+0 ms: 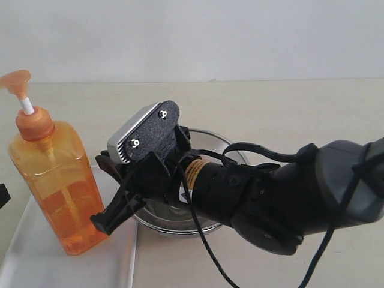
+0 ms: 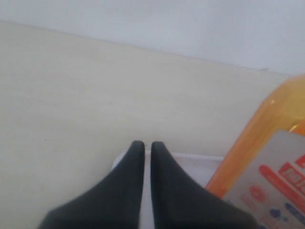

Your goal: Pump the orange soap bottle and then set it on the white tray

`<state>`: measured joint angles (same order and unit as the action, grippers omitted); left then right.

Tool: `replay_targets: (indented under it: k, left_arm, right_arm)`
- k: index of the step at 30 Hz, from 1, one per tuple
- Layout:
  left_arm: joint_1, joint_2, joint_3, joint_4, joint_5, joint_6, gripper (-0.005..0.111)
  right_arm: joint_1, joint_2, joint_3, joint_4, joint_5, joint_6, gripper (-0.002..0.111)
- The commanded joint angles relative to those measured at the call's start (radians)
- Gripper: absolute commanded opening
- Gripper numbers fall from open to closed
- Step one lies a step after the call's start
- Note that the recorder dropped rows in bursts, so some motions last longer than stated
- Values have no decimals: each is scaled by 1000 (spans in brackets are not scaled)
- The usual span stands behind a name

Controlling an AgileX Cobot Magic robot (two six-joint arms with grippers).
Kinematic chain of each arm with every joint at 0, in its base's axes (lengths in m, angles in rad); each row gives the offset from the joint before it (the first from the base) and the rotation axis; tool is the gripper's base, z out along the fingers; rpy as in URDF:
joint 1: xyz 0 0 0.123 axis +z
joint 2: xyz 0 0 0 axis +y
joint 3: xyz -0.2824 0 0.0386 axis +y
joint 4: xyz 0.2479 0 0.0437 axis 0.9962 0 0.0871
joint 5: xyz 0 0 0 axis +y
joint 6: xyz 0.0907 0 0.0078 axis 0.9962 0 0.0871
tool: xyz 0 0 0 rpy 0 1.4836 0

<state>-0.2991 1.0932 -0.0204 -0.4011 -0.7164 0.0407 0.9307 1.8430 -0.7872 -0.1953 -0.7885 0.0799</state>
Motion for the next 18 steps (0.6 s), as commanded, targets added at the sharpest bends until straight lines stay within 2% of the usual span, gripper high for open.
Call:
replay_targets:
  k: [1, 4, 9, 18]
  left_arm:
    - [0, 18, -12, 36, -19, -41, 5]
    - [0, 36, -34, 44, -15, -48, 5]
    - [0, 117, -96, 147, -17, -120, 5]
    - [0, 195, -133, 155, -43, -115, 5]
  right_arm:
    - [-4, 8, -5, -38, 1, 37, 0]
    - [-4, 8, -5, -79, -9, 79, 0]
    - [-4, 8, -5, -135, -1, 129, 0]
    - [-2, 8, -5, -224, -38, 200, 0]
